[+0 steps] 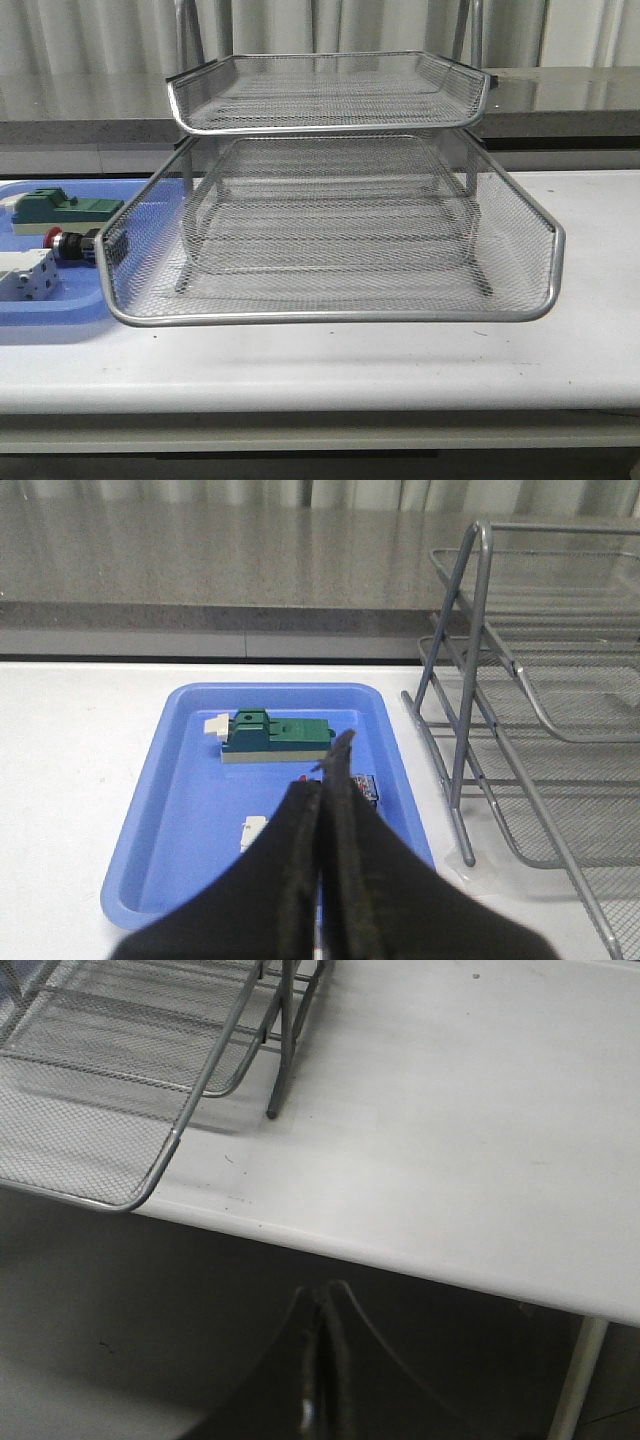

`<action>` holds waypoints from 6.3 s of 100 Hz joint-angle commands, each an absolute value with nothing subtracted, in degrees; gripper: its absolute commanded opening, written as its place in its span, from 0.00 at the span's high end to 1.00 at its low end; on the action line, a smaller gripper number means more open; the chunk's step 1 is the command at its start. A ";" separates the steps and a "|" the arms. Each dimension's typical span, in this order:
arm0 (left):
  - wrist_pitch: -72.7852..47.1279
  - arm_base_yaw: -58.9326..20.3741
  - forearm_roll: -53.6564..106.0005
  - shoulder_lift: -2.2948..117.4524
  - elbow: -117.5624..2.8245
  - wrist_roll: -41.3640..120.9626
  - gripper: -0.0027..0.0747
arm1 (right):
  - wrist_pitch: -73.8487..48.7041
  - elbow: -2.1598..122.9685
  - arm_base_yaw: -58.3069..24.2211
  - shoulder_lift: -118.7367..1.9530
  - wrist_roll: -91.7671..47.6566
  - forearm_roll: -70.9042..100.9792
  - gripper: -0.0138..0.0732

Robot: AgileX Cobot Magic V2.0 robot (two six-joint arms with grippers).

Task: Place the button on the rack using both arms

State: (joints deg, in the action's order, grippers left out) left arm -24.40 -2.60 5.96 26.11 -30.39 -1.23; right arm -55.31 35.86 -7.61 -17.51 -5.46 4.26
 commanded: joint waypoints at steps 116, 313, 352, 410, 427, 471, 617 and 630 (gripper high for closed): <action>-46.68 -2.53 5.39 83.49 -75.16 15.92 0.16 | -51.90 37.82 -7.65 -18.08 -5.51 4.41 0.92; -64.70 -5.07 9.50 121.81 -107.49 59.15 0.14 | -52.13 37.82 -7.65 -18.08 -5.51 4.41 0.92; -61.69 -5.07 8.83 123.48 -107.64 61.77 0.14 | -52.32 37.82 -7.65 -18.08 -5.51 4.41 0.92; -60.05 -5.07 9.28 125.09 -107.64 64.98 0.14 | -52.32 37.82 -7.65 -18.08 -5.51 4.41 0.92; -59.81 -5.07 9.43 127.06 -107.64 64.98 0.14 | -52.32 37.82 -7.65 -18.08 -5.51 4.41 0.92; -58.99 -5.07 10.28 129.18 -107.64 64.98 0.16 | -52.32 37.82 -7.65 -18.08 -5.51 4.41 0.92; -72.63 -2.73 12.55 109.22 -120.93 44.50 0.99 | -52.42 37.82 -7.65 -18.08 -5.51 4.41 0.92; -72.63 -4.41 12.63 104.83 -118.69 43.79 0.99 | -52.42 37.82 -7.65 -18.08 -5.51 4.41 0.92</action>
